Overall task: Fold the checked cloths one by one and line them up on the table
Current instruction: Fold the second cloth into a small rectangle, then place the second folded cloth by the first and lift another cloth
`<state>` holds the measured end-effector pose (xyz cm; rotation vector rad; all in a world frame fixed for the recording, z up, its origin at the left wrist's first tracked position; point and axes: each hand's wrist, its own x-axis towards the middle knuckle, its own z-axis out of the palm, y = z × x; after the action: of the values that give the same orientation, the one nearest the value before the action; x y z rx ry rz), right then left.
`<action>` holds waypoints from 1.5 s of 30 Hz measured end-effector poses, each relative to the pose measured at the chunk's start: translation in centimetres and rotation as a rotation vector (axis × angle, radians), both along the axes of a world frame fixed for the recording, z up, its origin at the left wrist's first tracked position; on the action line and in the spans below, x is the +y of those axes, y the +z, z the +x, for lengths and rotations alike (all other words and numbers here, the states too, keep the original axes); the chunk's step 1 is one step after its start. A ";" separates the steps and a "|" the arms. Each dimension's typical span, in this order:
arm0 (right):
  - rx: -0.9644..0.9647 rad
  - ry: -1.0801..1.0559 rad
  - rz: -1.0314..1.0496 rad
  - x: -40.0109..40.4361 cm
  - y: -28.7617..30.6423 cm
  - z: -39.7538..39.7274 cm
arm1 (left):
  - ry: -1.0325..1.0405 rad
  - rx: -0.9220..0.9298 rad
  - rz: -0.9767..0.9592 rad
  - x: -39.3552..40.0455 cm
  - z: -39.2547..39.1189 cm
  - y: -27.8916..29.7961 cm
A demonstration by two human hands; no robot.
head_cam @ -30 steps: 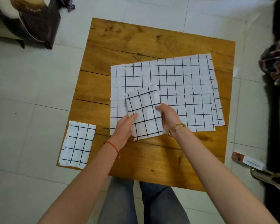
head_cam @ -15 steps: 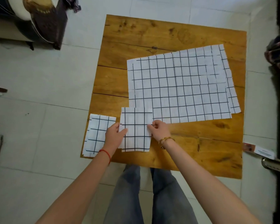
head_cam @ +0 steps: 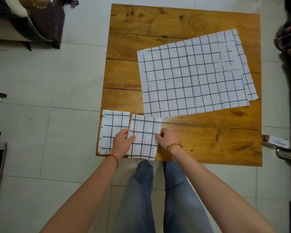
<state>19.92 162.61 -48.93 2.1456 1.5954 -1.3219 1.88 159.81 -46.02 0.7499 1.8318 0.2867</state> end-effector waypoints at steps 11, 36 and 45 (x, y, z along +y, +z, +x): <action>0.034 0.020 0.061 0.5 0.0 0.0 | 0.055 -0.010 0.096 -0.3 -0.8 -0.2; -0.194 0.395 0.366 8.5 -0.9 10.3 | -0.688 0.383 0.498 10.9 5.7 -1.4; -0.151 0.397 0.359 13.8 -1.2 15.5 | -0.755 0.451 0.439 14.8 9.2 -1.8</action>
<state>35.43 176.37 -50.14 1.8955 2.1763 -0.7828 11.13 174.62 -47.82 1.8639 1.7549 0.0121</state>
